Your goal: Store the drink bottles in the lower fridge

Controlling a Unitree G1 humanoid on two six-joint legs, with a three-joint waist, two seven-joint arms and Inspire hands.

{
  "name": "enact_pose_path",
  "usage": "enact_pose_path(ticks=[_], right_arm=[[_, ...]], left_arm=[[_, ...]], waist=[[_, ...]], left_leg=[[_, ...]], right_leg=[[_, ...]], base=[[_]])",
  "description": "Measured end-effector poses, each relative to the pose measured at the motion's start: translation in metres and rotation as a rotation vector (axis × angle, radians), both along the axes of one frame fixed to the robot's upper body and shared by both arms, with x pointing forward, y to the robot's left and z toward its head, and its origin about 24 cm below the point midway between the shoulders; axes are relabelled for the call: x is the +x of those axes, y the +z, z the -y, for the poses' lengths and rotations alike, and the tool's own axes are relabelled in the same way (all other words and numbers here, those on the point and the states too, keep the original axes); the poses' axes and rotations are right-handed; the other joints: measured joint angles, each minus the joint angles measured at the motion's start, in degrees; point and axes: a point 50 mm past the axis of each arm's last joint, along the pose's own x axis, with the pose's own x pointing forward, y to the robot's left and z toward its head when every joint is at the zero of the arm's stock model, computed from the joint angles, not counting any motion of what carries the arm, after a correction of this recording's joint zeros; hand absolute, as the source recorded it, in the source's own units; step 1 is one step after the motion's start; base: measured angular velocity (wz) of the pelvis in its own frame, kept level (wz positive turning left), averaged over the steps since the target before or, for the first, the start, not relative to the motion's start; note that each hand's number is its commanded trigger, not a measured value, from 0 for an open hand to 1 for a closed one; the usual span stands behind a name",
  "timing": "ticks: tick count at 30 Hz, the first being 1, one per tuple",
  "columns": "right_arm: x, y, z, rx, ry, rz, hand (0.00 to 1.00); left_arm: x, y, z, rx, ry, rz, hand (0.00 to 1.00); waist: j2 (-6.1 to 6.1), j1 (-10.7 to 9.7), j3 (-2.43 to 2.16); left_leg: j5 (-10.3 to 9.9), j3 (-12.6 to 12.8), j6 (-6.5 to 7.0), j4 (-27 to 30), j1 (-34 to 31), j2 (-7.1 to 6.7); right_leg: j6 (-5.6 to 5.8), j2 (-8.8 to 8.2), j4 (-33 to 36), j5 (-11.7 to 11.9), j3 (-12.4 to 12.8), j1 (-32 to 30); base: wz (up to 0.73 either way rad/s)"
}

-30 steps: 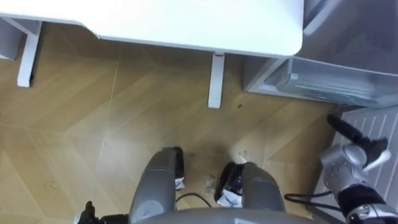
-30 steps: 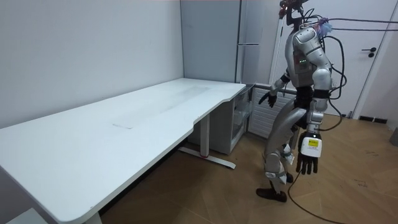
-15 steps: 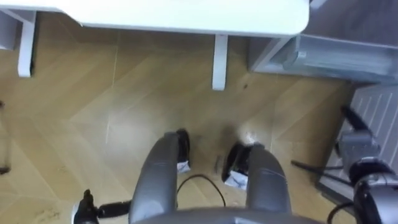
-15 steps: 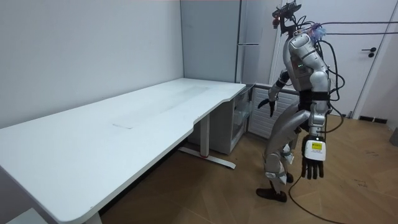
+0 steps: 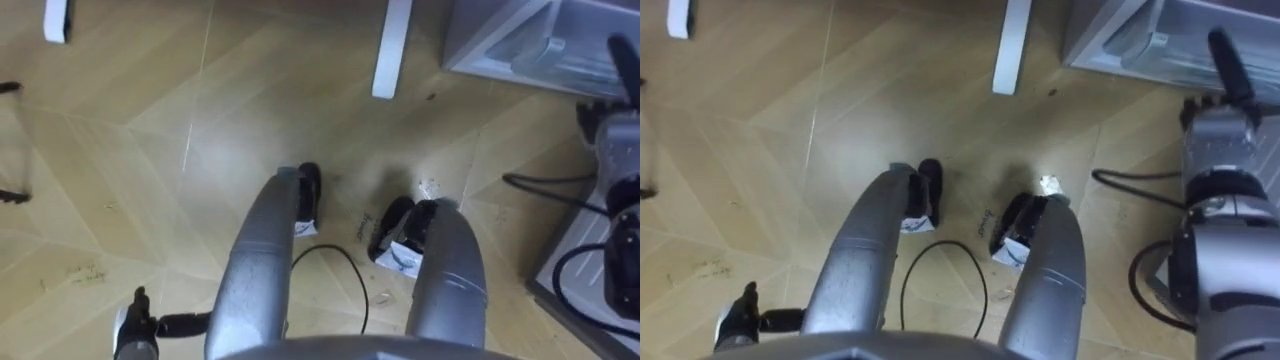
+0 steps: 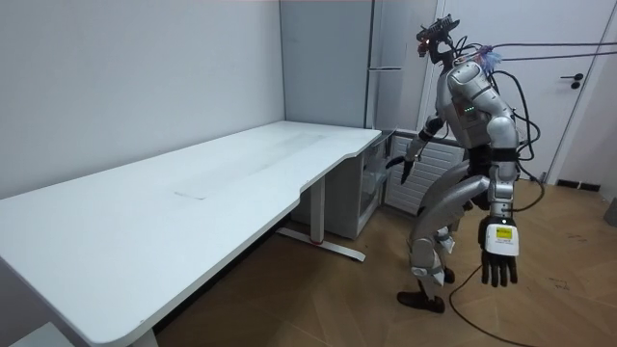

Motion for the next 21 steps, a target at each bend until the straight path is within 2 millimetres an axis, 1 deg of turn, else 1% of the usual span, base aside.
enact_pose_path(ticks=[3, 5, 7, 13, 17, 21], right_arm=[[0.004, 0.006, -0.003, 0.016, 0.012, 0.031, 0.0], [0.006, 0.009, -0.004, 0.015, 0.024, 0.044, 0.0], [0.009, 0.012, -0.006, 0.021, 0.036, 0.06, 0.0], [0.011, 0.015, -0.008, 0.017, 0.047, 0.073, 0.0], [0.013, 0.017, -0.008, 0.016, 0.058, 0.076, 0.0], [0.014, 0.018, -0.01, 0.02, 0.069, 0.076, 0.0]], left_arm=[[0.0, 0.0, -0.002, 0.004, -0.002, -0.008, 0.0], [0.003, 0.002, -0.004, 0.01, -0.008, 0.002, 0.0], [0.008, 0.006, -0.009, 0.03, -0.037, 0.02, 0.0], [0.018, 0.014, -0.016, 0.036, -0.097, 0.057, 0.0], [0.017, 0.014, -0.018, 0.023, -0.09, 0.053, 0.0], [0.007, 0.014, -0.022, 0.015, -0.064, 0.038, 0.0]], waist=[[-0.27, -0.7, -0.06], [-0.27, -1.2, -0.06], [-0.29, -1.6, -0.08], [-0.27, -1.5, -0.16], [-0.24, -1.4, -0.18], [-0.18, -1.4, -0.22]], left_leg=[[-0.3, 0.1, 0.13, 0.8, -1.0, 0.03], [-0.4, 0.3, 0.19, 1.0, -1.1, 0.0], [-0.4, 0.5, 0.23, 1.1, -1.0, 0.0], [-0.2, 0.5, 0.2, 1.3, -0.7, 0.14], [-0.1, 0.7, 0.12, 1.3, -0.3, 0.27], [0.1, 0.9, -0.01, 1.0, 0.5, 0.35]], right_leg=[[-0.04, -0.09, 0.7, 0.0, 0.1, -0.9], [-0.1, -0.61, 0.9, 0.0, 0.1, -1.2], [-0.14, -0.74, 1.0, 0.1, 0.3, -1.2], [-0.42, -0.7, 1.4, 0.2, 0.3, -1.0], [-0.64, -0.67, 1.5, 0.3, 0.5, -0.9], [-0.75, -0.64, 1.6, 0.4, 0.7, -0.5]], base=[[-0.03], [-0.04], [0.0], [0.0], [-0.02], [-0.01]])
